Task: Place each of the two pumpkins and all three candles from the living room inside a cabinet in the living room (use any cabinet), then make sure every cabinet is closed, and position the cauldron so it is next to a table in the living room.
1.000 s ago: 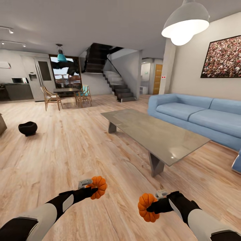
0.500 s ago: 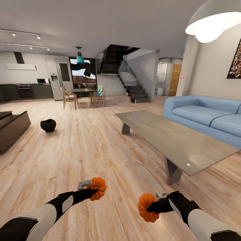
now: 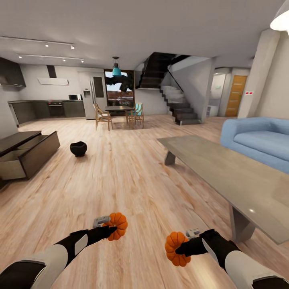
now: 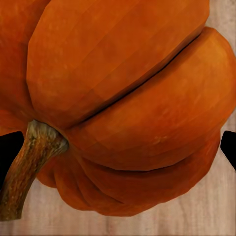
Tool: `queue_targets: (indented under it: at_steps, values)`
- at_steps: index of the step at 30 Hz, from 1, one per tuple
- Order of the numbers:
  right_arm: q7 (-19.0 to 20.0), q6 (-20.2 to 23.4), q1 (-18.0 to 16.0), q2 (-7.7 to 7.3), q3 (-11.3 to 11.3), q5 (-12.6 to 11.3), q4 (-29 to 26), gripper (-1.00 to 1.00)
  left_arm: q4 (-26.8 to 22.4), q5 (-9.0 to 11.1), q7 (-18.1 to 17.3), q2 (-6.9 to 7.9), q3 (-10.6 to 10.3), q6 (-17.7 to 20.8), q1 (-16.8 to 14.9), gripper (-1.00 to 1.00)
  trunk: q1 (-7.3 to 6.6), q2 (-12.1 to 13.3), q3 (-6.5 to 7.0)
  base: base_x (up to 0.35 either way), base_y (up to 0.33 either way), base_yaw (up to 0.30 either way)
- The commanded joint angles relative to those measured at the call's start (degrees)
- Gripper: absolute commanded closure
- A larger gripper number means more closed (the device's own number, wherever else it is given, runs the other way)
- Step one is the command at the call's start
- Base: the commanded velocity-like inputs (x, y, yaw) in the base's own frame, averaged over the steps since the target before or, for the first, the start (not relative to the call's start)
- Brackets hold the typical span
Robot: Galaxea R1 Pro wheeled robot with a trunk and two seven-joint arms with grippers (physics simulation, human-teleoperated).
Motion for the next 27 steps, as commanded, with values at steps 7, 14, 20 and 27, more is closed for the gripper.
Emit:
queue_targets:
  at_steps: [7,14,20,27]
  values:
    - [0.23,0.31,-0.02,-0.07,-0.05,0.03,-0.16,1.0,-0.04,0.71,-0.01,0.06,-0.04,0.39,0.0,1.0,0.01,-0.03,-0.06,0.301,0.13,0.024]
    - [0.23,0.31,-0.02,-0.06,-0.05,0.03,-0.16,1.0,0.03,0.7,-0.01,0.07,-0.04,0.39,-0.02,1.0,0.01,-0.03,-0.06,0.301,0.13,0.001]
    - [0.23,0.31,-0.01,-0.06,-0.05,0.03,-0.16,1.0,0.04,0.7,-0.01,0.07,-0.04,0.39,0.01,1.0,0.01,-0.03,-0.06,0.301,0.13,0.0]
    - [0.23,0.31,-0.01,-0.09,-0.05,0.03,-0.16,1.0,0.04,0.74,-0.01,0.07,-0.04,0.39,-0.02,1.0,0.01,-0.03,-0.06,0.301,0.13,0.0]
